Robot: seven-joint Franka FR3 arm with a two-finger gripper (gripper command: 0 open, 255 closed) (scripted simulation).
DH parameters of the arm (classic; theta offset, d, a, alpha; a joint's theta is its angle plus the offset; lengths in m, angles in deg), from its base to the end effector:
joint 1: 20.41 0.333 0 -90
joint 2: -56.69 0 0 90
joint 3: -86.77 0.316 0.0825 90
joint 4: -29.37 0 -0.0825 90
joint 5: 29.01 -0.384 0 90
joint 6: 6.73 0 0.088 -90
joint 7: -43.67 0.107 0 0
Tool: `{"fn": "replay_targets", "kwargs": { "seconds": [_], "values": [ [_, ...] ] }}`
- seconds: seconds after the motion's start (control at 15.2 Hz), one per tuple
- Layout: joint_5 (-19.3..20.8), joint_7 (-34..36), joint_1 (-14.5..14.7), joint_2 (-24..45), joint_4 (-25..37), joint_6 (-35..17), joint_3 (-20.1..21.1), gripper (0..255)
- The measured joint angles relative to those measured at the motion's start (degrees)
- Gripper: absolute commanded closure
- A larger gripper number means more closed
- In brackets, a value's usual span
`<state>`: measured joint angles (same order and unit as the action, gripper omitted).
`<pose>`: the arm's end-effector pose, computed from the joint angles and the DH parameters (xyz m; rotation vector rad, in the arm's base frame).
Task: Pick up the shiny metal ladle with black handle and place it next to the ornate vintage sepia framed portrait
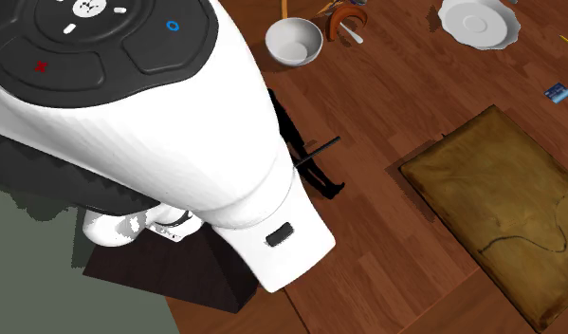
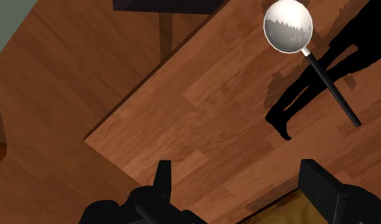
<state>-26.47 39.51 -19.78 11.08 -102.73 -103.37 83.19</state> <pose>0.3152 -0.0278 0.6283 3.1198 0.0580 0.2751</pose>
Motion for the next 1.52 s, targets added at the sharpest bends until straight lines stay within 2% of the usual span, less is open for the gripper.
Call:
{"fn": "replay_targets", "kwargs": {
  "seconds": [0.33, 1.06, 1.52],
  "values": [
    [-0.74, -2.22, 2.26, 0.09, -4.29, -3.51, 0.79, 0],
    [-4.17, -9.69, 11.50, 3.73, -18.18, -17.96, 4.52, 0],
    [-6.49, -14.87, 17.90, 8.97, -24.66, -27.67, 6.84, 0]
  ]
}}
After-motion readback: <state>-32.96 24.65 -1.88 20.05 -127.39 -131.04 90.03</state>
